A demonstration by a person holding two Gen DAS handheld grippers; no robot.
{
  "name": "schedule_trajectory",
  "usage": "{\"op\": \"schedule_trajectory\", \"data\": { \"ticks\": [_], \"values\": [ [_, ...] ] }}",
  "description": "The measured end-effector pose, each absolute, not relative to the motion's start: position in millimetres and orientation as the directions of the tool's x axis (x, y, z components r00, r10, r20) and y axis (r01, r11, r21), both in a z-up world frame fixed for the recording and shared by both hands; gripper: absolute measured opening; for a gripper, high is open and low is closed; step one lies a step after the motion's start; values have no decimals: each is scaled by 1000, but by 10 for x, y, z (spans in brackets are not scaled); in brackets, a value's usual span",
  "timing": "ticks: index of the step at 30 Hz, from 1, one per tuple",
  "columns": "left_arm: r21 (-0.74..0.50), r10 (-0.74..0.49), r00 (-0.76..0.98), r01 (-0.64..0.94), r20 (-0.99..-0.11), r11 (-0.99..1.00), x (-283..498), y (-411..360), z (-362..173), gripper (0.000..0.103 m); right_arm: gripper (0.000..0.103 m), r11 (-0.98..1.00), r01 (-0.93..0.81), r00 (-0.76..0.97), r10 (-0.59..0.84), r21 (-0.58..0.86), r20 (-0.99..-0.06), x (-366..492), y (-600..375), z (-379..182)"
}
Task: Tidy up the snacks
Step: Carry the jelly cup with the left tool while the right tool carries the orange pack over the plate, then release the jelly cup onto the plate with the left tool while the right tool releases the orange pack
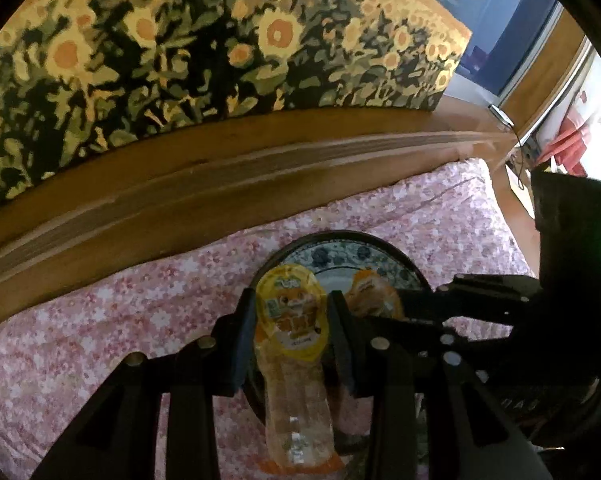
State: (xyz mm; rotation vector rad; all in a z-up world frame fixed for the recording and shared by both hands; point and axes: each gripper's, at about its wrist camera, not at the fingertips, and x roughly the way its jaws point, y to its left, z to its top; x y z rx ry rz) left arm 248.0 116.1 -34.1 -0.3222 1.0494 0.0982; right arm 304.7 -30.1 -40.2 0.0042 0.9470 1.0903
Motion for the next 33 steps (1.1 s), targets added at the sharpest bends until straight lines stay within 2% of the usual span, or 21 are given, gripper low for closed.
{"op": "schedule_trajectory", "data": {
  "ticks": [4, 17, 20, 22, 26, 31, 33],
  "values": [
    [-221, -86, 482, -230, -872, 948, 2538, 1190, -429, 37, 27, 497, -748, 121, 754, 440, -646, 3096, -236, -453],
    [-229, -91, 464, -251, -881, 940, 2562, 1240, -541, 37, 27, 490, -784, 81, 689, 381, -720, 3113, 78, -609],
    [-251, -108, 468, -253, -877, 934, 2580, 1221, -550, 45, 27, 477, -797, 75, 687, 371, -723, 3123, 98, -605],
    [-235, -91, 457, -269, -885, 934, 2586, 1218, -553, 56, 27, 473, -806, 78, 681, 356, -728, 3133, 116, -599],
    [-256, -103, 458, -285, -883, 924, 2555, 1252, -545, 64, 28, 483, -807, 87, 665, 339, -741, 3161, 140, -581],
    [-259, -93, 462, -311, -882, 915, 2485, 1319, -520, 73, 41, 466, -798, 52, 684, 382, -728, 3209, 127, -581],
    [-263, -91, 465, -321, -881, 910, 2459, 1334, -514, 75, 49, 459, -796, 41, 691, 394, -722, 3217, 112, -578]
  ]
}}
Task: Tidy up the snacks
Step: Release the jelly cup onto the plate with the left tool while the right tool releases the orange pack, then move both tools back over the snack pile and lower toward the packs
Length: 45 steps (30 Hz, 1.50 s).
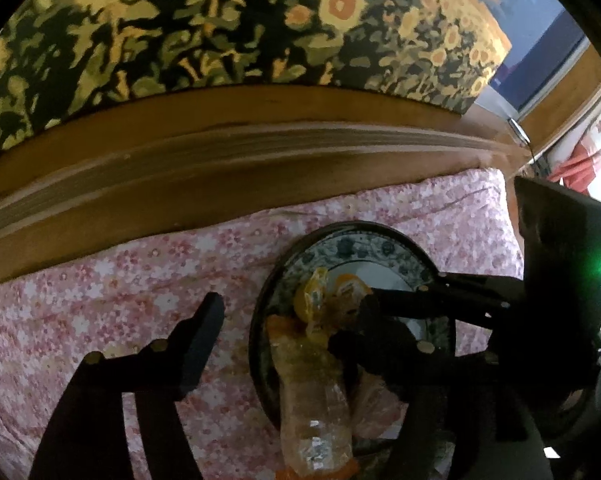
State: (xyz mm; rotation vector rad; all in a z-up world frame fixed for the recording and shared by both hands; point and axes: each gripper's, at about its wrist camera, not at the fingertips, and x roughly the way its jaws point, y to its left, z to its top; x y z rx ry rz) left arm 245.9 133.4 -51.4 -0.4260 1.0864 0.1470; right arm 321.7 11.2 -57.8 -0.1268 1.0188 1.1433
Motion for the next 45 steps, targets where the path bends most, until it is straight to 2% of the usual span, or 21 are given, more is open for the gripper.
{"op": "schedule_trajectory", "data": {
  "ticks": [2, 5, 13, 24, 28, 45],
  "values": [
    [-258, -87, 465, -318, -881, 912, 2454, 1322, -502, 75, 66, 459, -799, 49, 694, 388, -719, 3203, 114, -553],
    [-252, -84, 472, -304, -878, 919, 2448, 1292, -465, 76, 72, 454, -802, 53, 702, 389, -710, 3199, 79, -501],
    [-231, -61, 481, -304, -875, 924, 2480, 1242, -358, 87, 81, 443, -821, 75, 710, 361, -701, 3119, -16, -357],
    [-213, -28, 498, -319, -867, 923, 2336, 1195, -184, 88, 82, 448, -816, 106, 737, 365, -667, 3032, -366, -153],
    [-252, -62, 526, -299, -848, 920, 2236, 1152, -90, 88, 82, 457, -813, 130, 747, 362, -652, 2961, -506, -84],
    [-220, -5, 576, -303, -818, 927, 1950, 888, 194, 88, 82, 517, -798, 255, 756, 310, -603, 2689, -881, 243]
  ]
}}
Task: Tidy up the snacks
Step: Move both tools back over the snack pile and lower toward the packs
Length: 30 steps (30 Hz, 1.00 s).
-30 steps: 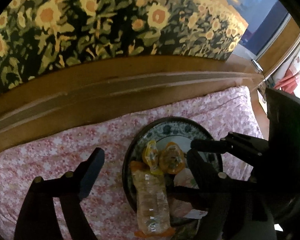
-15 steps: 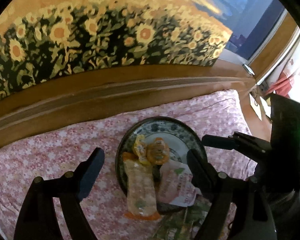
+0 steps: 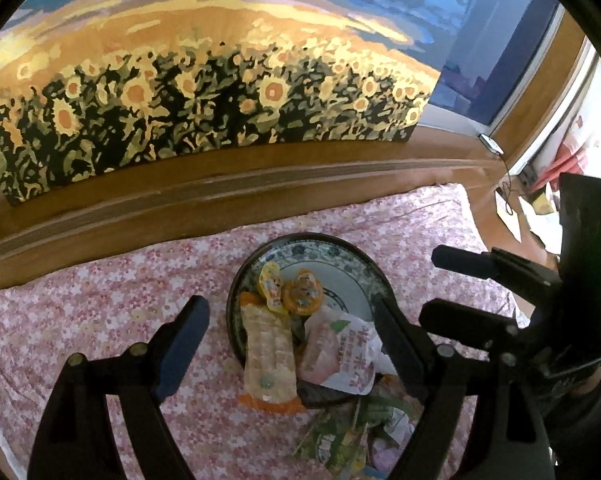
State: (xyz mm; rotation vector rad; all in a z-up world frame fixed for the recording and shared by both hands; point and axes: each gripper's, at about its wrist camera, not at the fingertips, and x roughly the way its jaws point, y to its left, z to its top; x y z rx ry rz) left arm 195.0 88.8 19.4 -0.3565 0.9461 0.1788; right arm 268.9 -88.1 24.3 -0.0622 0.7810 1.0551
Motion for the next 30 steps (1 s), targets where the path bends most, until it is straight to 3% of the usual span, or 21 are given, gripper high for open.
{"op": "schedule_trajectory", "data": {
  "ticks": [17, 30],
  "values": [
    [-196, -15, 537, -281, -843, 940, 1601, 565, 76, 88, 82, 599, -759, 335, 694, 253, -637, 2319, -1153, 93],
    [-241, -93, 491, -247, -866, 939, 1306, 382, -248, 87, 82, 687, -661, 370, 648, 302, -666, 2096, -1535, -247]
  ]
}}
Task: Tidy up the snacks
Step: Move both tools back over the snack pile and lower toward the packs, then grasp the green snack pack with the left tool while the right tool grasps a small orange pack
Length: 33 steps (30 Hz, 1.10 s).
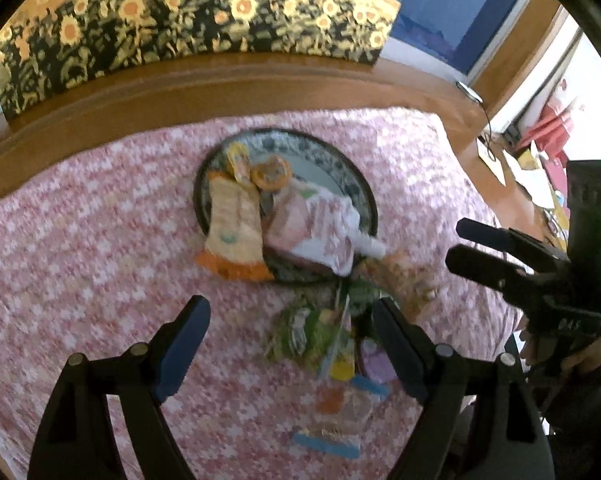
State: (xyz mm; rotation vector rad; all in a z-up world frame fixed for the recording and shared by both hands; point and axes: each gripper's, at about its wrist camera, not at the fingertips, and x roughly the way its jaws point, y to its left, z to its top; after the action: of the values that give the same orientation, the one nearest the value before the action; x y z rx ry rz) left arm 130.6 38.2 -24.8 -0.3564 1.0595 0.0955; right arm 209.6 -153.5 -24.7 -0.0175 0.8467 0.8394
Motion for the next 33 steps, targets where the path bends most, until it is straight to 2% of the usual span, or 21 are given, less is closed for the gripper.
{"op": "schedule_trajectory", "data": {
  "ticks": [5, 9, 11, 14, 15, 17, 18, 19, 24, 25, 26, 29, 33],
  "values": [
    [-231, -102, 460, -234, -882, 944, 1252, 291, -390, 87, 82, 756, -615, 399, 543, 223, -739, 2021, -1591, -456],
    [-236, -110, 450, -234, -886, 943, 1258, 261, -466, 87, 80, 735, -619, 344, 571, 277, -746, 1949, -1623, -575],
    [-239, -115, 451, -229, -885, 944, 1266, 233, -475, 84, 73, 731, -622, 335, 572, 280, -749, 1898, -1629, -603],
    [-243, -122, 454, -219, -883, 945, 1287, 190, -490, 79, 64, 727, -617, 318, 581, 302, -750, 1888, -1639, -646],
    [-243, -123, 453, -217, -883, 946, 1289, 181, -500, 74, 63, 727, -613, 310, 583, 311, -751, 1891, -1639, -662],
    [-221, -104, 440, -222, -892, 950, 1299, 160, -530, 58, 61, 722, -612, 303, 591, 323, -748, 1891, -1639, -675],
    [-225, -113, 435, -216, -893, 950, 1308, 149, -545, 44, 59, 721, -611, 300, 593, 327, -748, 1902, -1633, -689],
    [-245, -133, 437, -210, -889, 947, 1308, 147, -549, 40, 55, 719, -611, 296, 596, 331, -747, 1906, -1626, -697],
    [-264, -141, 459, -216, -877, 940, 1261, 145, -518, 36, 53, 726, -598, 306, 598, 339, -740, 1939, -1612, -739],
    [-267, -142, 463, -217, -875, 939, 1244, 146, -506, 33, 47, 729, -594, 308, 598, 341, -740, 1947, -1616, -744],
    [-270, -143, 466, -216, -873, 938, 1232, 148, -490, 31, 34, 730, -592, 308, 597, 342, -741, 1954, -1620, -746],
    [-277, -145, 478, -219, -867, 935, 1169, 157, -442, 31, 23, 730, -594, 317, 598, 337, -736, 1943, -1637, -711],
    [-285, -139, 505, -223, -852, 932, 1082, 159, -358, 30, 21, 724, -598, 325, 610, 343, -722, 1912, -1678, -649]
  ]
}}
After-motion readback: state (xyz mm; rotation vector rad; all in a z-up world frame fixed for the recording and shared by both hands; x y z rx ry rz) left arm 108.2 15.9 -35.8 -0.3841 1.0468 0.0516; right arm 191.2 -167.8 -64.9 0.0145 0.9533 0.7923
